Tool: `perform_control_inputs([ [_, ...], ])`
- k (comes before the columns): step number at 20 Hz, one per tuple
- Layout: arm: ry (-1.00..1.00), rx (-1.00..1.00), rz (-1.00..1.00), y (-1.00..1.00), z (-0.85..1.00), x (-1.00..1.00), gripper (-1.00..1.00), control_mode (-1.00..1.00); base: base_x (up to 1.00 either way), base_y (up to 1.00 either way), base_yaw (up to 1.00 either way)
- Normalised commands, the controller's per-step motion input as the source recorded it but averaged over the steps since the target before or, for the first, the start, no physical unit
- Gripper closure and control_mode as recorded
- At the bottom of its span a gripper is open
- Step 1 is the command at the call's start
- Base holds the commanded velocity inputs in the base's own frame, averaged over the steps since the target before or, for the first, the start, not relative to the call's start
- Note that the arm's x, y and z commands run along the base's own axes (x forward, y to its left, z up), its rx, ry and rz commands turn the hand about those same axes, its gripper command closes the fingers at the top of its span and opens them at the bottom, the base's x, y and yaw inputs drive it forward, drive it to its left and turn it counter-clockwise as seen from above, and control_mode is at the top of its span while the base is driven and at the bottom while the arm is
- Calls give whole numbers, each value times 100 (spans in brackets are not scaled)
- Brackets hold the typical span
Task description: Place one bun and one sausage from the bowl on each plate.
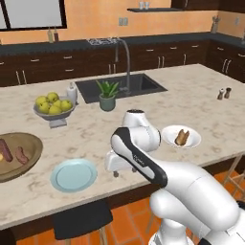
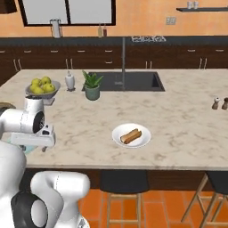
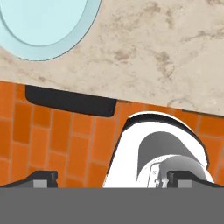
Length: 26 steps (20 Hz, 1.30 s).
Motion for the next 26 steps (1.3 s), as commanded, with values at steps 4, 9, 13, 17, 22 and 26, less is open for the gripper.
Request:
perform_control_inputs([
  [4,0,0,0,0,0,0,-100,100,-100,-14,27],
  [9,0,0,0,0,0,0,-100,100,-77,60,12],
  [13,0,0,0,0,0,0,-100,100,2,100,1],
  [17,0,0,0,0,0,0,-100,100,59,100,-1],
  [22,0,0,0,0,0,0,-100,100,95,90,-11],
  [26,0,0,0,0,0,0,-100,100,94,29,-11],
])
